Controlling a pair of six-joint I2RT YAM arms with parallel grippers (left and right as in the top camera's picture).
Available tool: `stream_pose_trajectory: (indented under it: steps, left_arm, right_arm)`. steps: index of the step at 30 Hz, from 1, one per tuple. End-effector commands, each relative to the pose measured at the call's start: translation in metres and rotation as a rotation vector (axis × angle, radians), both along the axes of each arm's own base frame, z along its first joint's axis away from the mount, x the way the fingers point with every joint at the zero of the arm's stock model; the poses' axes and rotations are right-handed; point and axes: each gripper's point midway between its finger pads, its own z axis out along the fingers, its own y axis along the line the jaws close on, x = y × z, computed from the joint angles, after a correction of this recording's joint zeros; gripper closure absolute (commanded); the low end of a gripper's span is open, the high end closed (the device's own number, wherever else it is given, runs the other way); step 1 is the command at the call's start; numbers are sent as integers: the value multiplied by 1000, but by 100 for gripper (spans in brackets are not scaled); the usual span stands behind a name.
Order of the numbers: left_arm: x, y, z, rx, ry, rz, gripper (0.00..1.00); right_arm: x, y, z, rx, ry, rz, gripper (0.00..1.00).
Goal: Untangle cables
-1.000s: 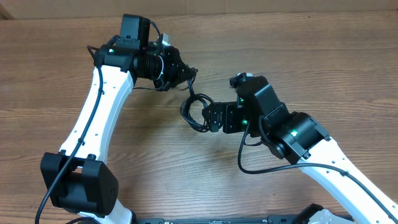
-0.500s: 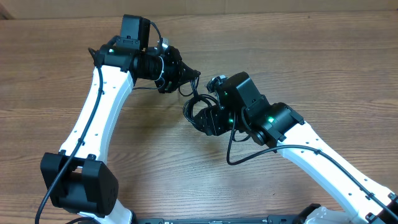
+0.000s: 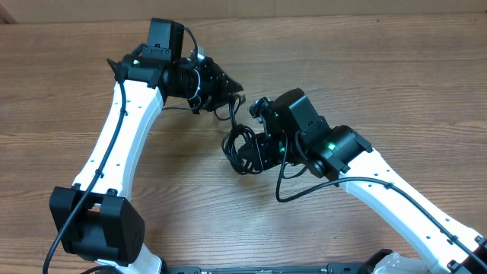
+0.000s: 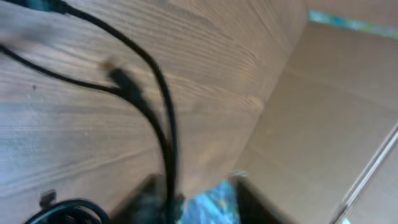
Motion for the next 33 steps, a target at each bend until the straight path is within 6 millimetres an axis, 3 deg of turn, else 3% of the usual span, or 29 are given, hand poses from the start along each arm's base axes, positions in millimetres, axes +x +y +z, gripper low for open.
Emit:
stream_pose_trajectory:
  steps: [1, 7, 14, 19, 27, 31, 33]
  left_arm:
    - [-3, -5, 1, 77, -228, -206, 1]
    - [-12, 13, -8, 101, -176, -214, 0]
    - [-21, 67, -17, 115, -37, -110, 0]
    - [-40, 92, -21, 107, 103, -49, 1]
    - [-52, 77, -22, 59, 428, 184, 0]
    - [-59, 57, -21, 20, 708, 405, 0]
    - [-60, 47, -21, 14, 765, 452, 0]
  right_arm:
    - [-7, 15, 20, 120, 101, -27, 96]
    - [20, 11, 33, 200, 156, -188, 96]
    - [80, -35, 32, 225, 187, -574, 96]
    - [102, -55, 35, 289, 259, -800, 96]
    - [118, -63, 43, 395, 327, -978, 96]
    - [118, -63, 43, 407, 347, -997, 96]
    - [118, -63, 43, 405, 348, -996, 96]
